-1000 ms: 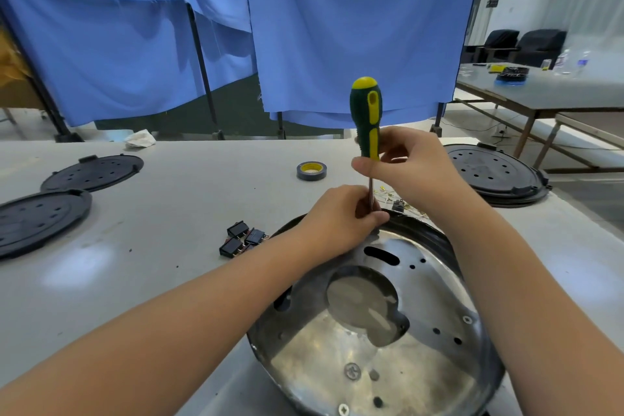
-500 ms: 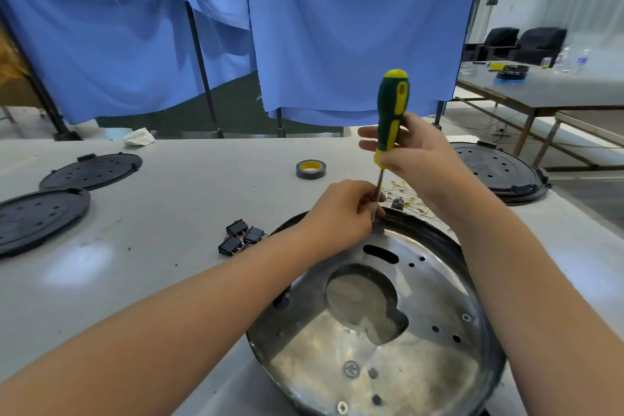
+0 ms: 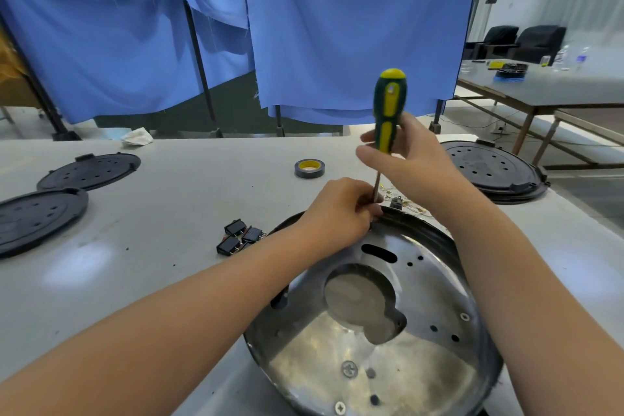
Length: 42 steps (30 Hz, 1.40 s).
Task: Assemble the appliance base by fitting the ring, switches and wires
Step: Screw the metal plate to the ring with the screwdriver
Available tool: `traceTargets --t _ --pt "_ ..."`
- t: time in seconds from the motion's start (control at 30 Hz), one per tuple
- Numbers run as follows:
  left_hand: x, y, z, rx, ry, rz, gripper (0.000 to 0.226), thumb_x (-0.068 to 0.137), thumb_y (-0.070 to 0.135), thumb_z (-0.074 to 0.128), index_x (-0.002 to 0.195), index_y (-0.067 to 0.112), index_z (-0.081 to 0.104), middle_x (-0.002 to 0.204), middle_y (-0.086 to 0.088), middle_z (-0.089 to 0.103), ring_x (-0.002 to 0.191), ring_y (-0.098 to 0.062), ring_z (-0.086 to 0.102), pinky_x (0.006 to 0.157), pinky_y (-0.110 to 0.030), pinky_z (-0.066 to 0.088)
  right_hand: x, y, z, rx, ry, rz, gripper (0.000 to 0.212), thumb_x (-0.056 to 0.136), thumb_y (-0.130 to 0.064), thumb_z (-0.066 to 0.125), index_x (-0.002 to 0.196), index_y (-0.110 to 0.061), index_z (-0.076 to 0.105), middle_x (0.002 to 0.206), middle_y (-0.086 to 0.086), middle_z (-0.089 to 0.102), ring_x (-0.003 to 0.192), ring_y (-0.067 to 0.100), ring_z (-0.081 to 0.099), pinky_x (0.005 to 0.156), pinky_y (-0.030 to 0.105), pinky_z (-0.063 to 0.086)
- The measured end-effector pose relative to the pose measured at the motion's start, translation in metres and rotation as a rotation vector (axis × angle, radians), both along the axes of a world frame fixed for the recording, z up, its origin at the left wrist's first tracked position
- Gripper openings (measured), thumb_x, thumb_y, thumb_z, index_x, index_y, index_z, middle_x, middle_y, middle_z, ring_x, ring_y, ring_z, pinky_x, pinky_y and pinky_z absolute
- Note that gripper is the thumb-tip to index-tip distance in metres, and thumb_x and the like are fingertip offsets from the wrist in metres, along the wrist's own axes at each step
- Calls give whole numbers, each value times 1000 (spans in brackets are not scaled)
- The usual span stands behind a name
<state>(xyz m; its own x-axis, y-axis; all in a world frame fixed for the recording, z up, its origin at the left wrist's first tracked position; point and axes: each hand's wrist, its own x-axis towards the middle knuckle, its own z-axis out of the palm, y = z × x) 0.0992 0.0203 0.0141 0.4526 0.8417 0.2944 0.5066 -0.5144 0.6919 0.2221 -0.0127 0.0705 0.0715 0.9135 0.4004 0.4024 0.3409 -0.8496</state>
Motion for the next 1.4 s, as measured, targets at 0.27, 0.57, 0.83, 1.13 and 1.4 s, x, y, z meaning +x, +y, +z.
traceTargets --t 0.27,0.57,0.83,1.13,1.4 --pt "-3 3 -1 -164 -48 -58 20 94 3 49 95 20 59 87 4 70 84 -1 66 77 -10 50 7 4 0 73 -1 -6 63 80 -7 73 134 -27 48 97 -7 65 87 4 65 70 15 54" --pt "-18 1 15 -293 -119 10 38 79 -9 41 100 11 67 88 -6 73 82 -15 72 82 -30 58 10 9 -5 40 -117 -201 42 66 -45 82 90 -21 57 84 -11 58 76 2 57 65 20 43" --pt "-32 -3 19 -331 98 -66 43 85 -5 39 101 20 70 94 8 72 91 -5 68 87 -21 53 12 6 -8 74 -261 -367 57 68 -64 70 64 -20 34 54 -4 34 49 13 36 51 26 33" --pt "-38 -8 24 -224 187 -41 40 86 -3 44 108 19 70 106 4 71 97 -9 65 89 -21 51 12 3 0 217 -176 -454 54 72 -61 70 61 -21 35 51 -6 37 43 5 38 49 24 33" --pt "-40 -10 25 -205 197 -59 28 89 9 57 110 20 71 99 8 70 91 -4 65 76 -9 49 13 0 7 203 -118 -464 52 75 -59 68 66 -15 43 57 4 46 51 13 49 55 30 45"
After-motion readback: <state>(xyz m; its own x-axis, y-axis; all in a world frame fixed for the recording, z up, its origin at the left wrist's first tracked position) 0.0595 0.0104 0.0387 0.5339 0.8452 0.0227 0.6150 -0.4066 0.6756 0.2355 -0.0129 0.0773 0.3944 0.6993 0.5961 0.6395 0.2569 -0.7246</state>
